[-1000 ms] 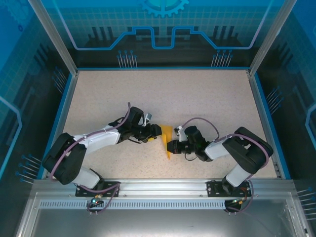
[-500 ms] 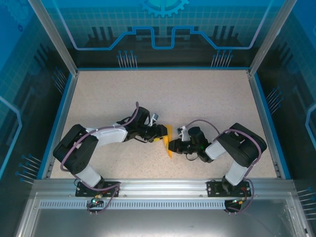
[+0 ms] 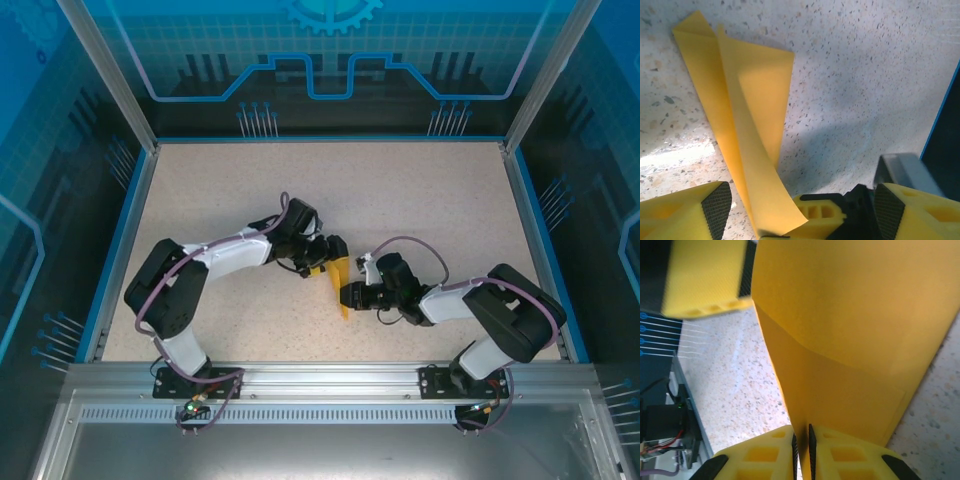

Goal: Fold a paper plane with a square sheet of paper (pick it up from the middle)
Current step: Fold the wing for the fifth time at the center of the table.

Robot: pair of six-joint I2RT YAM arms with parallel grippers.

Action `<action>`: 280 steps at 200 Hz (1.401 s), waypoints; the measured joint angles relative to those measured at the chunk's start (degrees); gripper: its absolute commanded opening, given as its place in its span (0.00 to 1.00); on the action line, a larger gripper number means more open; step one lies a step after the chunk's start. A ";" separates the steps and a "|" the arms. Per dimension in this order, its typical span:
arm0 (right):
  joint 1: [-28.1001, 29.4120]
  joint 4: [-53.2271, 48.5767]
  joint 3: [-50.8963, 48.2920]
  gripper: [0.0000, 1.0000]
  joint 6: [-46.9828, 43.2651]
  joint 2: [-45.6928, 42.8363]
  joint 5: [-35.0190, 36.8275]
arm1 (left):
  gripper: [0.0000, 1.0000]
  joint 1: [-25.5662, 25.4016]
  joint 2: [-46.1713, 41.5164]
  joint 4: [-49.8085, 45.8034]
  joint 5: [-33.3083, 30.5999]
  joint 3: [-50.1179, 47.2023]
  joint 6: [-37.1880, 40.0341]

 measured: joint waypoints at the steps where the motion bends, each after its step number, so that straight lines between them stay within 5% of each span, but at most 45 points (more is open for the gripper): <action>1: 0.04 -0.11 0.00 0.16 -0.07 0.00 0.02 | 0.75 0.00 0.07 -0.13 -0.02 0.15 0.00; 82: 5.51 -12.31 3.72 0.18 -7.23 -5.90 8.74 | 0.63 0.00 7.28 -14.75 -1.46 7.58 1.81; 148: 9.53 -20.04 6.01 0.22 -10.05 -6.56 15.37 | 0.28 0.00 8.00 -17.49 -1.44 9.18 3.54; 188: 13.46 -26.45 8.46 0.32 -11.87 -8.87 21.75 | 0.06 0.00 8.33 -18.27 -1.42 9.25 3.76; 229: 19.30 -34.58 12.24 0.51 -13.66 -10.16 32.20 | 0.02 0.00 8.33 -18.29 -1.42 9.53 3.69; 280: 27.32 -45.42 21.73 0.51 -14.36 -3.96 46.66 | 0.01 0.00 8.33 -18.32 -1.20 10.01 3.65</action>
